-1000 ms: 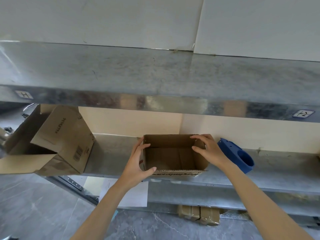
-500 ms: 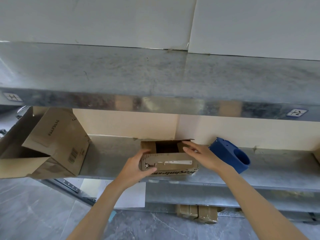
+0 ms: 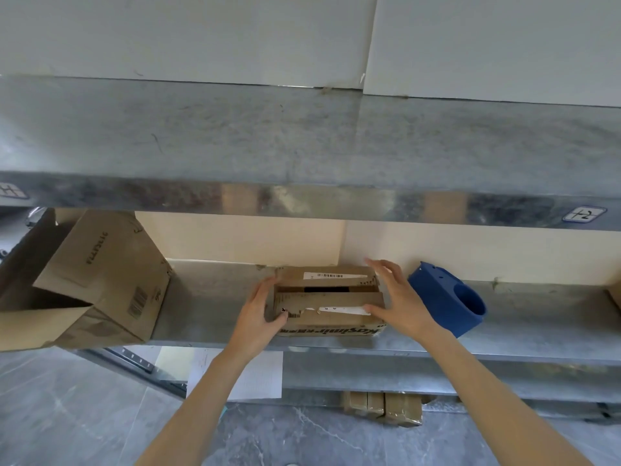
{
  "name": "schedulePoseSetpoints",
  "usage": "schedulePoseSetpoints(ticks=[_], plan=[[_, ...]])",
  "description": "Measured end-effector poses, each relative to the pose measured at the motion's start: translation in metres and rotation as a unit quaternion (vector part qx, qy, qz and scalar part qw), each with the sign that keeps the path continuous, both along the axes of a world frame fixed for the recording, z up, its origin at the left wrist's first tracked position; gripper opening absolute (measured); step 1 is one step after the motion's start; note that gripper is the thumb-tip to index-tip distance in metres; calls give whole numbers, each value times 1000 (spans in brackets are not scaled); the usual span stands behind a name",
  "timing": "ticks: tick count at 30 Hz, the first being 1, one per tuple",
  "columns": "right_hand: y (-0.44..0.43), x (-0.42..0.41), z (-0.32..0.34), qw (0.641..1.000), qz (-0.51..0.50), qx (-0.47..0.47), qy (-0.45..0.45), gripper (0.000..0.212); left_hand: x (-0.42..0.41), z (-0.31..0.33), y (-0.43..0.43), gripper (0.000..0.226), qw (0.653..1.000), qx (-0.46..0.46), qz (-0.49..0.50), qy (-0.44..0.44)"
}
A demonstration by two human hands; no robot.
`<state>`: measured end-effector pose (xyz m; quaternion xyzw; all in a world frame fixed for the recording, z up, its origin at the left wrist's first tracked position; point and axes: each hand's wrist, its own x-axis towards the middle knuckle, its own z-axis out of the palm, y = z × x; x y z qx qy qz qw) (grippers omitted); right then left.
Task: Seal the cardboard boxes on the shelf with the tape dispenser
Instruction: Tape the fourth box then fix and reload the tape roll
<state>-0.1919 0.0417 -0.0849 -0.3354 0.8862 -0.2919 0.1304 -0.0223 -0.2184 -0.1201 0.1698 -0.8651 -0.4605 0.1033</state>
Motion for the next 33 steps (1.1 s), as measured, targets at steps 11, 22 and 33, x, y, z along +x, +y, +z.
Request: schedulePoseSetpoints(ticks=[11,22,33], plan=[[1,5,-15,999,-26,12,19,36,-8,-11,8,50,999,-43,5,-6],[-27,24,-19,985,33,83,145,43,-19,1,28,53,989,-142,24,-35],[23,0,1,974,-138,41,174,34,-29,-1,47,50,990,-138,11,-13]])
